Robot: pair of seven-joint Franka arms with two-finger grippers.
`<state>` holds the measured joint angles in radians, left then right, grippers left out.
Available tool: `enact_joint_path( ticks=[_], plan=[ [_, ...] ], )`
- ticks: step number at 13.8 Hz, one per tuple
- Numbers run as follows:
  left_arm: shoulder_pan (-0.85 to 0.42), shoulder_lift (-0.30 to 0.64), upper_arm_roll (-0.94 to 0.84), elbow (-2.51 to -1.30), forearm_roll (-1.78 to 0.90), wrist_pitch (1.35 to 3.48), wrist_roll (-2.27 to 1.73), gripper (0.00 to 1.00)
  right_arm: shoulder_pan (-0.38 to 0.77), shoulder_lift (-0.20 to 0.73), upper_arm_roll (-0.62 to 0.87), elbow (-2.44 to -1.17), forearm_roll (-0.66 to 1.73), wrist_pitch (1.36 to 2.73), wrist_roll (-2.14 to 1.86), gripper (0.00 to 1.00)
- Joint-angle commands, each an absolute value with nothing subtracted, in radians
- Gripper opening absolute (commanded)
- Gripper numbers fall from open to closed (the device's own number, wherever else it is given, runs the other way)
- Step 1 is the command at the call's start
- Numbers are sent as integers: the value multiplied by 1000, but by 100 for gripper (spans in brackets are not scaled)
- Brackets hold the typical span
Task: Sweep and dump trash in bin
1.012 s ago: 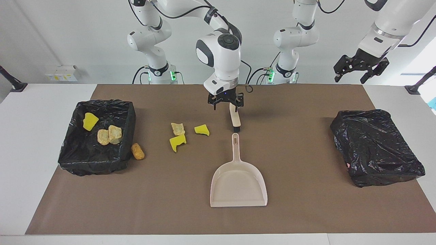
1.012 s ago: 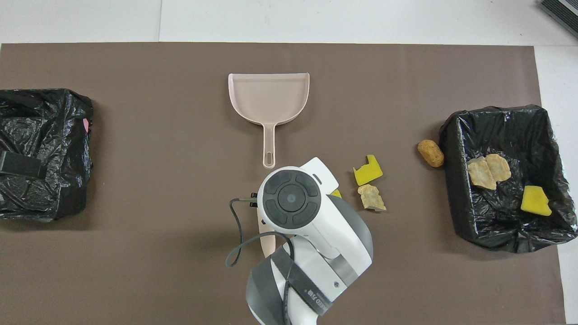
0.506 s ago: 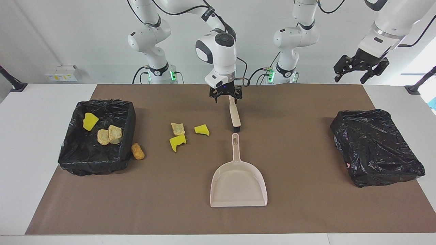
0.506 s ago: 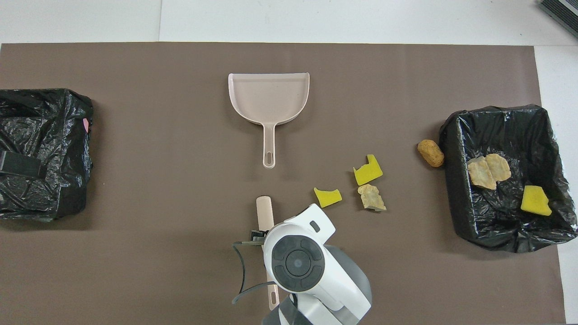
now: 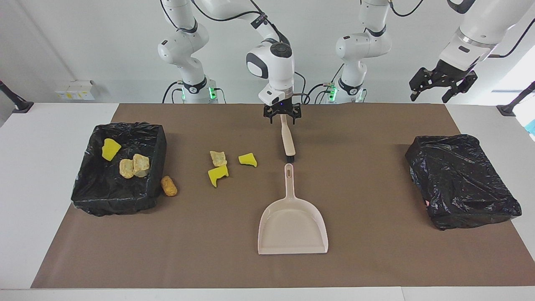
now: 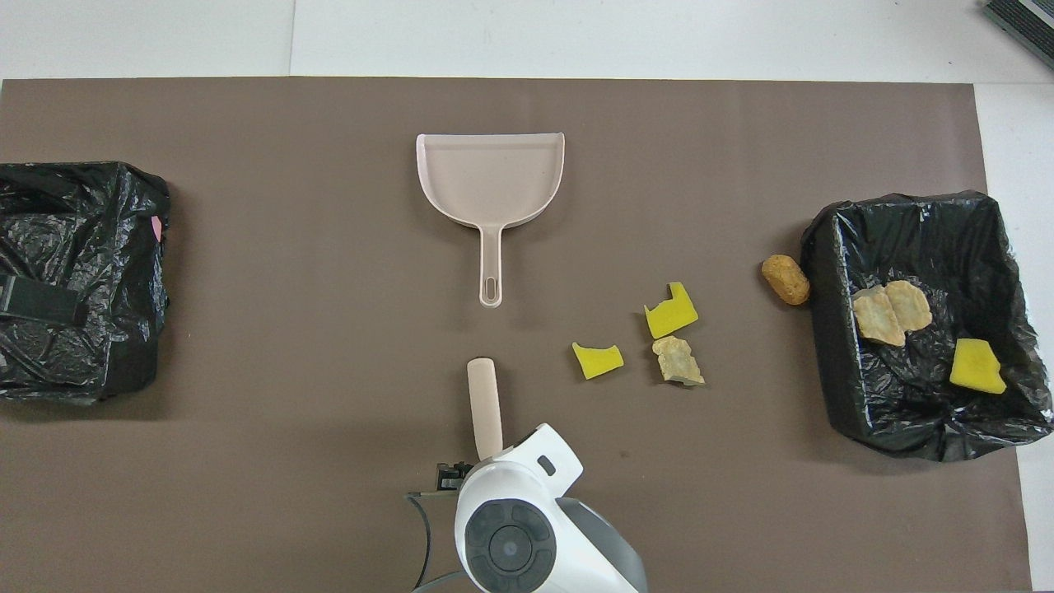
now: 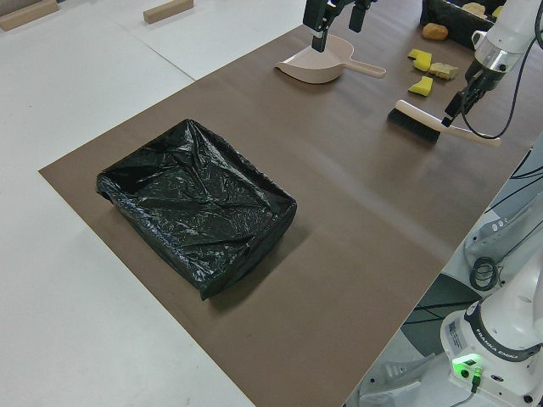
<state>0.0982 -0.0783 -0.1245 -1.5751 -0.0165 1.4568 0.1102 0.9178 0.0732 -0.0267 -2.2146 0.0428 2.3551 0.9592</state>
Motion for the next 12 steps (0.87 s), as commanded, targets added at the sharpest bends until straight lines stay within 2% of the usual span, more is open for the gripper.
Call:
enact_joint_path(
  ticks=[1,3,5,7,9,10,11,12],
  plan=[
    [86,-95,-153,-1586,-5,1474,97,100,957,48,-29,-2253,63,2373,979,93],
    [51,-86,-166,-1588,-23,1532,48,100,960,52,-29,-2264,52,2379,971,75],
    [-9,-58,-166,-1589,-34,1610,-17,100,960,52,-29,-2266,49,2376,944,64],
    [-96,6,-166,-1588,-34,1749,-137,100,959,52,-29,-2267,49,2364,925,59],
    [-167,78,-166,-1583,-61,1873,-253,100,959,52,-29,-2267,48,2358,908,45],
    [-187,99,-166,-1583,-74,1899,-265,100,954,51,-29,-2267,48,2341,888,33],
    [-196,118,-166,-1582,-86,1925,-273,100,954,46,-29,-2266,48,2314,884,9],
    [-204,139,-166,-1582,-101,1968,-290,100,950,35,-29,-2264,48,2280,879,0]
  ],
)
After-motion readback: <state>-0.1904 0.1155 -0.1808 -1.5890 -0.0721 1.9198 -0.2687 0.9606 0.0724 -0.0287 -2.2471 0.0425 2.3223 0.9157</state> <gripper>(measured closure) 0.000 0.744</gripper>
